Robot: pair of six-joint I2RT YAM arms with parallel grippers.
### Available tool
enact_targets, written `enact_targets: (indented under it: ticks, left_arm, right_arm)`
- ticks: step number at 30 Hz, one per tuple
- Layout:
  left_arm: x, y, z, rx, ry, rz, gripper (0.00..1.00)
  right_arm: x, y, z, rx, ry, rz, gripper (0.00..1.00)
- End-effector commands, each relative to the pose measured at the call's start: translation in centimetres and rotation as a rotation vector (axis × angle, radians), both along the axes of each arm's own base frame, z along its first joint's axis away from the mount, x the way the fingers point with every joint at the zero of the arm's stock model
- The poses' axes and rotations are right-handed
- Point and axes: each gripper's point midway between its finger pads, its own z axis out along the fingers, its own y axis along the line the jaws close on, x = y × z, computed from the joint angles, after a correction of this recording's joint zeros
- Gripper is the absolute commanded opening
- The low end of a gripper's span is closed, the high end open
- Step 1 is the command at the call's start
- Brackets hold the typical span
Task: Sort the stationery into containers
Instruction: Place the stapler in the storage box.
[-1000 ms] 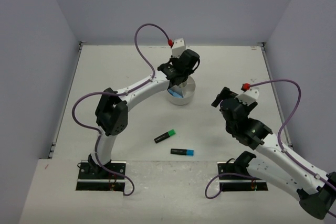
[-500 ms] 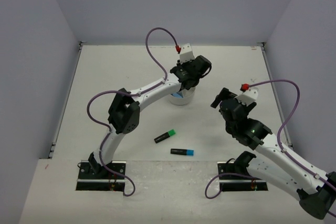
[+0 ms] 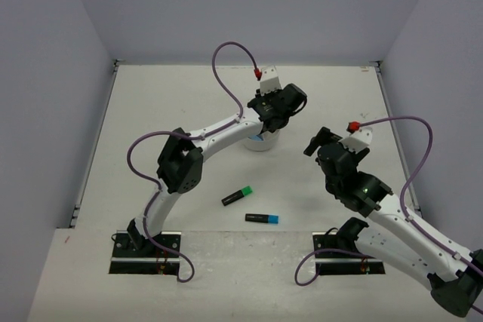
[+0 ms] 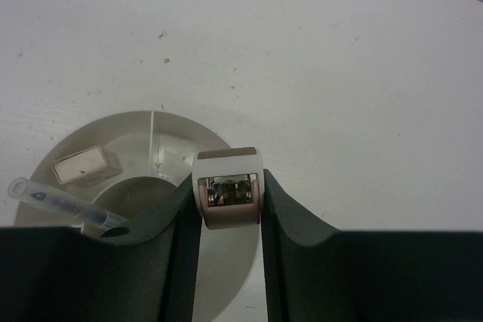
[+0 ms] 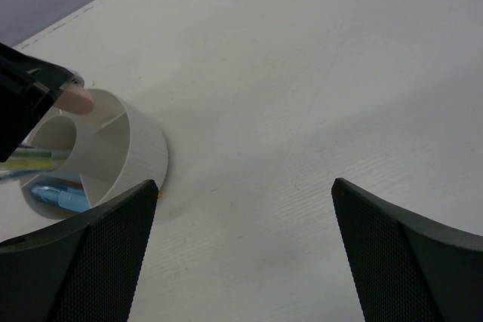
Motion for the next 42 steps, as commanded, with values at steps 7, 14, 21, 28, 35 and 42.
enact_targets:
  ticks: [7,14,21,28,35,42]
  left_arm:
    - [0.9,-0.1,0.4,-0.017,-0.049,0.059,0.08]
    - [0.9,-0.1,0.0,-0.01,-0.043,0.054,0.16]
    - [0.9,-0.2,0.4,-0.013,-0.045,0.042,0.38]
    - [1.0,-0.6,0.7,-0.025,-0.043,0.018,0.45]
    - [1.1,-2.0,3.0,-0.07,-0.066,-0.057,0.5]
    - [-0.2,-4.4,12.4,-0.146,-0.178,-0.279,0.77]
  right_arm:
    - [0.2,-0.1,0.5,0.033,-0.036,-0.013,0.99]
    - [0.2,0.1,0.5,0.036,-0.04,-0.001,0.99]
    - [0.3,0.2,0.4,0.029,-0.036,0.003,0.99]
    - [0.3,0.2,0.3,0.027,-0.033,0.006,0.99]
    - [0.4,0.4,0.2,0.023,-0.026,0.011,0.99]
    - [0.6,1.3,0.2,0.03,-0.042,0.065,0.99]
